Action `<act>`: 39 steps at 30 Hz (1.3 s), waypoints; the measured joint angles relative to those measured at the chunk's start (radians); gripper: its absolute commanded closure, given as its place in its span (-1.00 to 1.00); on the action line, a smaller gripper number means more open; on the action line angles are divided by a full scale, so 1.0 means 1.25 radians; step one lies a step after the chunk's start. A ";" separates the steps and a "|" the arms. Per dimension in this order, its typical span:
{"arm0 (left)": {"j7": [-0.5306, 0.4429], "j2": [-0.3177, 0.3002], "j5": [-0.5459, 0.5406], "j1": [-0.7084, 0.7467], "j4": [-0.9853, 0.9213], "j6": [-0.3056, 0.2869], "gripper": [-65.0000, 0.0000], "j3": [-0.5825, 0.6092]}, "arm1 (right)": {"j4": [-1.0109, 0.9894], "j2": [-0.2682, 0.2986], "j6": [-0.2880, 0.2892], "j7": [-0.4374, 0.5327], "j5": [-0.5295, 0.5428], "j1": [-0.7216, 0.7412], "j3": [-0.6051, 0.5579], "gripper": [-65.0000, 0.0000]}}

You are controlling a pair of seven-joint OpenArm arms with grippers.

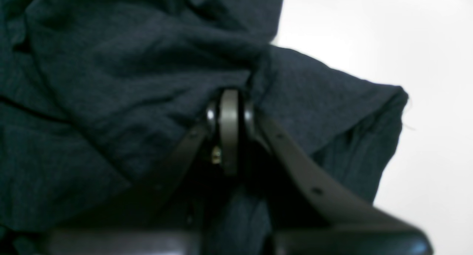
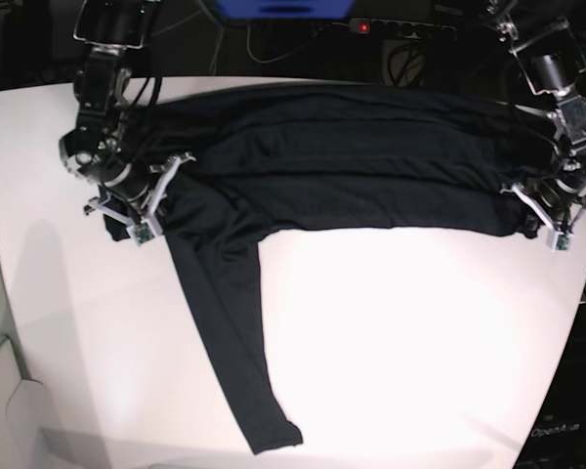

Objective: Fold the T-shirt properly
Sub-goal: 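Lower the folded edges onto the shirt and open both grippers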

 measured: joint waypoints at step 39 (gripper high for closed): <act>0.046 0.027 0.031 -0.119 -0.060 -0.012 1.00 0.005 | -0.084 0.086 0.006 -0.039 -0.015 0.099 0.067 1.00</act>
